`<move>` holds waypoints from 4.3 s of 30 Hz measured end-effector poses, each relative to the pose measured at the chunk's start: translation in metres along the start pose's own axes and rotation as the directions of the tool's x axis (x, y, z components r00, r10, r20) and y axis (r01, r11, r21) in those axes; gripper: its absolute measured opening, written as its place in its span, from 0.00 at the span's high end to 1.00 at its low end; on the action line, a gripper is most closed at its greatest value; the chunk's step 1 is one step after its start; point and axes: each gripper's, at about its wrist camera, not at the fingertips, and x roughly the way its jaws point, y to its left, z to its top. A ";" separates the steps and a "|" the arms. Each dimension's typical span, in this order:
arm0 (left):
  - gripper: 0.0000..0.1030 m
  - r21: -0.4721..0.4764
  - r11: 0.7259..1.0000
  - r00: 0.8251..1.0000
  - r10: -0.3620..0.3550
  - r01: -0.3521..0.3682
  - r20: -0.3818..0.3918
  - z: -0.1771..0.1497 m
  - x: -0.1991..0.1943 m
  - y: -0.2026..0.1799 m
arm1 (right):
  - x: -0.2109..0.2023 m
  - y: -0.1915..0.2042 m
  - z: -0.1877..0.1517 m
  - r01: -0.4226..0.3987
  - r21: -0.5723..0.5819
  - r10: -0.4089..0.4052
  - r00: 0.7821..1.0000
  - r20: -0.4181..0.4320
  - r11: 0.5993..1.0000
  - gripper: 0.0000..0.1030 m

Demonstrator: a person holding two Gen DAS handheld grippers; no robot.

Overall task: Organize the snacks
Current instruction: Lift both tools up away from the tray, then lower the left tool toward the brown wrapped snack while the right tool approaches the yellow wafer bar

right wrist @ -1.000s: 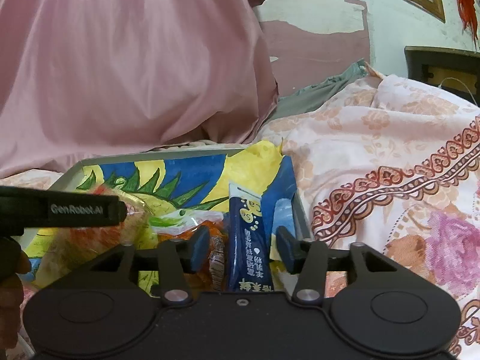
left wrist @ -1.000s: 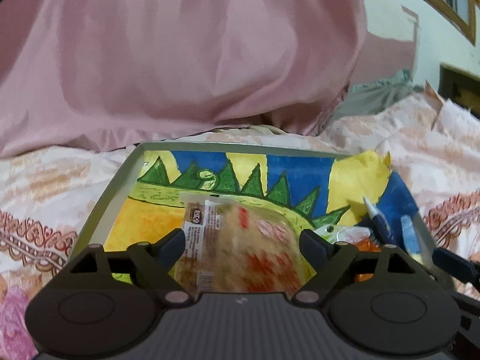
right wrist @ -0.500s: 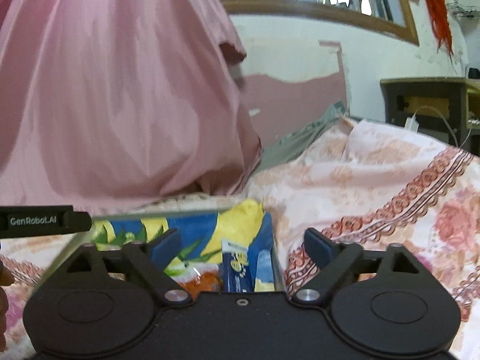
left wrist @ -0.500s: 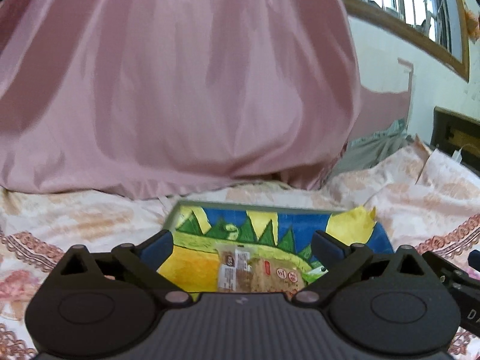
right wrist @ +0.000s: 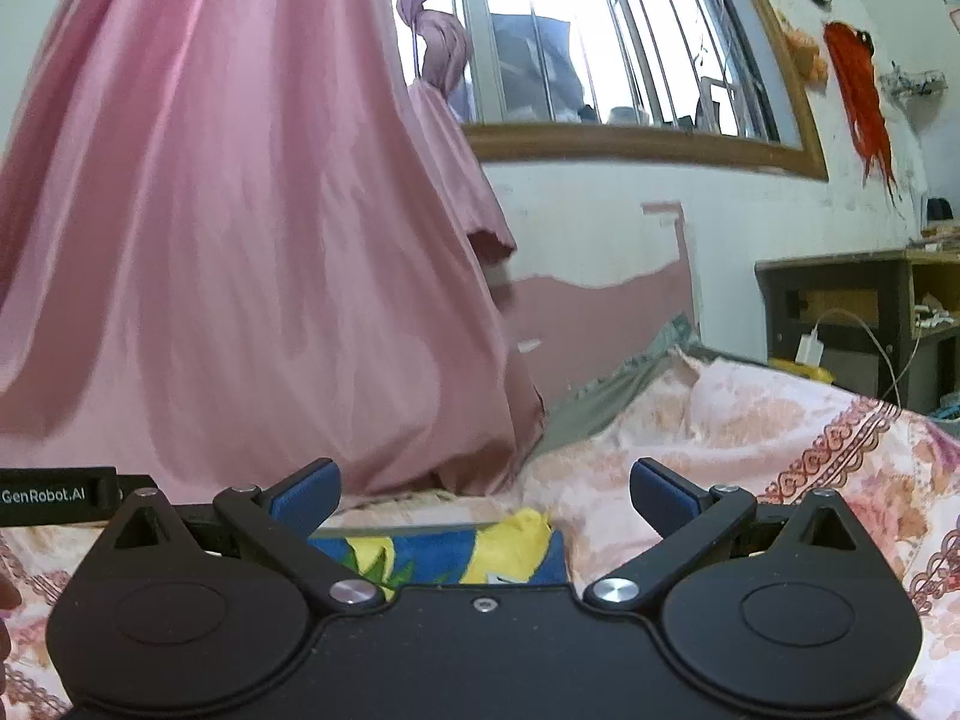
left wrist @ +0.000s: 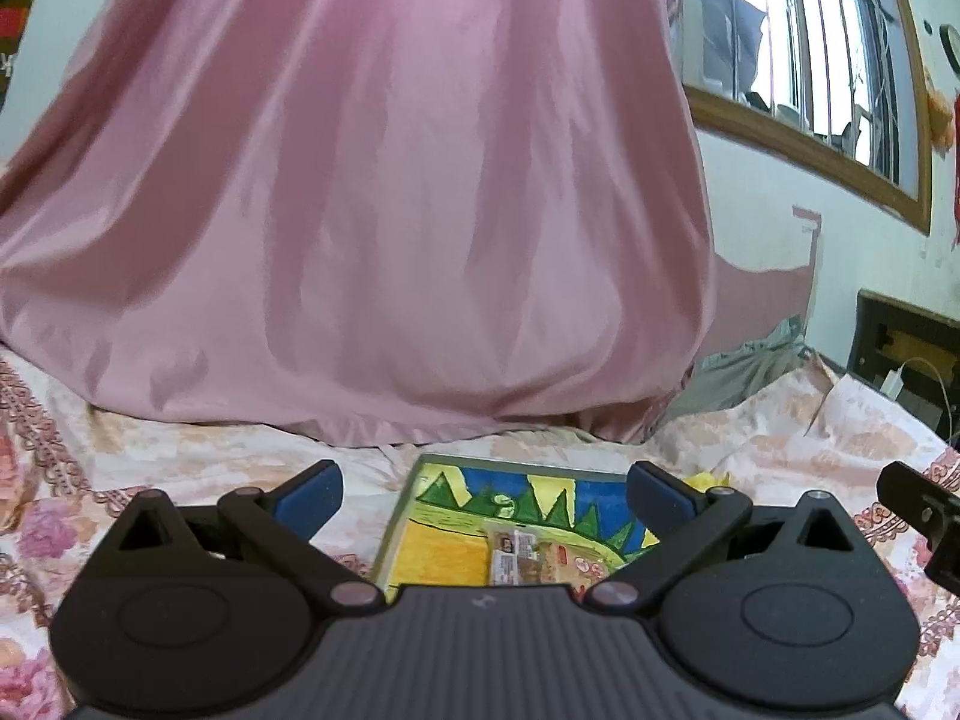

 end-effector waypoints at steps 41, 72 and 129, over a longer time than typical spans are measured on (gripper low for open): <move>0.00 0.081 0.996 0.999 0.037 -0.038 0.021 -0.079 -0.153 0.072 | -0.152 0.080 -0.057 -0.035 -0.083 0.031 0.998 -0.057 0.996 0.01; 0.00 0.073 0.992 0.945 0.122 -0.104 -0.304 -0.152 -0.115 0.140 | -0.123 0.131 -0.135 -0.167 -0.182 0.092 0.927 -0.363 0.969 0.01; 0.00 0.187 0.982 0.948 0.093 -0.036 -0.304 -0.140 -0.040 0.098 | -0.070 0.119 -0.158 -0.120 -0.135 0.038 0.866 -0.499 0.984 0.01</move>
